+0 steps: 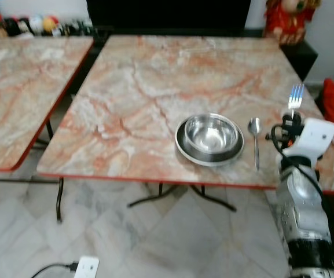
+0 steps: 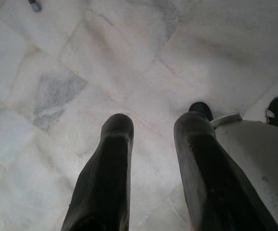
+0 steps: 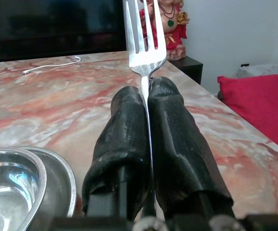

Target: Setting the table

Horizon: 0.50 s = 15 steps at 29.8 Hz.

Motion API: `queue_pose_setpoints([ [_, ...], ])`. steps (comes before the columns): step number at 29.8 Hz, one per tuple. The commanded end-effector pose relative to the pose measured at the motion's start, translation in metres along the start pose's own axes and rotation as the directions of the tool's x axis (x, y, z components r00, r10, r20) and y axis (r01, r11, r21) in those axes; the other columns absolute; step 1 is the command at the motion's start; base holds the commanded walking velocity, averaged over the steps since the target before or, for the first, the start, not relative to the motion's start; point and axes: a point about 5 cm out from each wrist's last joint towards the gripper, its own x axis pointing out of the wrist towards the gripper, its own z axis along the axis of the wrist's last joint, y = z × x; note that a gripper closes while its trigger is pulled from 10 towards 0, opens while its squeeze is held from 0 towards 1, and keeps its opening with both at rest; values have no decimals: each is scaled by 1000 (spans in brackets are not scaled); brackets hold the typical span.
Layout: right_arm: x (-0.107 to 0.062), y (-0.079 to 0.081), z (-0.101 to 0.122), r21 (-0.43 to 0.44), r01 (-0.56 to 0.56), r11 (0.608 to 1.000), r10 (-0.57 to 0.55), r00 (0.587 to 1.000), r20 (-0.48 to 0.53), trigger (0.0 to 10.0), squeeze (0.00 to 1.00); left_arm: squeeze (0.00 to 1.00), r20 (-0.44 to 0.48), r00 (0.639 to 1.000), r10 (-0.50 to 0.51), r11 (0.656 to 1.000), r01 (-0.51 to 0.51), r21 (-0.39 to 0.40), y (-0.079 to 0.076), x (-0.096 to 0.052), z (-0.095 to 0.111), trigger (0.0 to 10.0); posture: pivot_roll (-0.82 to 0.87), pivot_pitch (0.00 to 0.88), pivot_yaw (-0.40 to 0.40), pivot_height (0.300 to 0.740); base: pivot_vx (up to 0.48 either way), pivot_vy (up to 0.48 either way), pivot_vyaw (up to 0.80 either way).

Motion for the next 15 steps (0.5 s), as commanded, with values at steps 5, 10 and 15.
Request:
queue_pose_setpoints([
  [5,1,5,1,20,-7,1000,7,1000,3,10000,0,0,-13,1000,15,1000,-15,-3,6,-1,-3,10000,-91,92,30,740,243,0,0],
  [10,1,6,2,27,-3,1000,3,1000,12,10000,0,0,-8,1000,15,1000,-15,-8,5,-1,-3,10000,-87,91,31,740,362,0,0],
  [15,2,6,2,29,2,1000,-2,1000,13,10000,0,0,-7,1000,15,1000,-15,-9,5,-2,-5,10000,-86,90,30,740,370,0,0],
])
